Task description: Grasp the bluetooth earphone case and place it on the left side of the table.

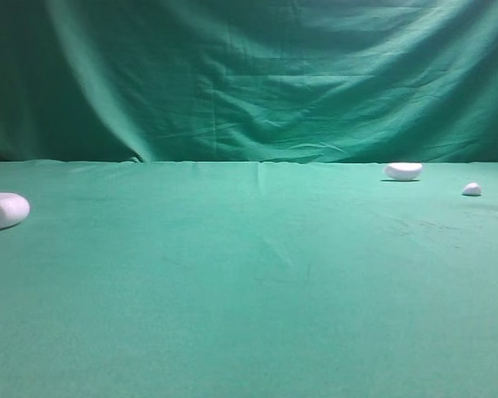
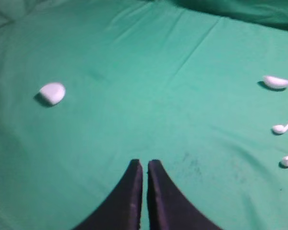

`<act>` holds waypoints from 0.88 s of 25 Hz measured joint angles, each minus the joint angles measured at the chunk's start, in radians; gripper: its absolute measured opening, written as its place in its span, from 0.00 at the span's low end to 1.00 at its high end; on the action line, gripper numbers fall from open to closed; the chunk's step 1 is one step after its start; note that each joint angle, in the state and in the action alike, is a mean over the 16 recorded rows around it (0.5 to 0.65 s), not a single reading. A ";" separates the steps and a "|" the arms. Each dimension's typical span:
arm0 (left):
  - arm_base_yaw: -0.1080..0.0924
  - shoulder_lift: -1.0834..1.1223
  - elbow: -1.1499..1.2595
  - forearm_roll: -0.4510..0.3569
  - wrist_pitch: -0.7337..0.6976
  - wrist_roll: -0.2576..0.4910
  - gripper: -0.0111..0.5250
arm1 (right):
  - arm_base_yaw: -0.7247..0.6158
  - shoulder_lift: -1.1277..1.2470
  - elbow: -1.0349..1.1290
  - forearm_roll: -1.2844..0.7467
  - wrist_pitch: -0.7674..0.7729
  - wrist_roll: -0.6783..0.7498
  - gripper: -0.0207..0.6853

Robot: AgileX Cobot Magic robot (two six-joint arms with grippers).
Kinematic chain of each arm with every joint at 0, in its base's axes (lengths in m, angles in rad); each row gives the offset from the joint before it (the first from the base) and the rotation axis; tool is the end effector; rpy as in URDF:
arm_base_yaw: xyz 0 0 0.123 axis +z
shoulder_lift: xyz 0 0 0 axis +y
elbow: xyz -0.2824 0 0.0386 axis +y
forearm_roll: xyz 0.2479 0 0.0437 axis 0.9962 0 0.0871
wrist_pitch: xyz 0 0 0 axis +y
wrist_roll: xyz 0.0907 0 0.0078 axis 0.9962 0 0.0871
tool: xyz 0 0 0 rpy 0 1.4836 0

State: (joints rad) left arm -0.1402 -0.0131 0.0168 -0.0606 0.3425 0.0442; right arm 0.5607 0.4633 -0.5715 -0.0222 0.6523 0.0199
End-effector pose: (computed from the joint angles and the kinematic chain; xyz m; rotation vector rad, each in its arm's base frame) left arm 0.0524 -0.0093 0.1773 0.1308 1.8263 -0.1264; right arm 0.0752 0.0457 0.3137 -0.5552 1.9676 0.3404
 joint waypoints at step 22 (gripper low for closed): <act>0.000 0.000 0.000 0.000 0.000 0.000 0.02 | -0.456 -0.470 0.596 0.006 -0.333 0.010 0.03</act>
State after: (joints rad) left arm -0.1402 -0.0131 0.0168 -0.0606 0.3425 0.0442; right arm 0.1050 -0.0071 0.0250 -0.0162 0.3192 0.0297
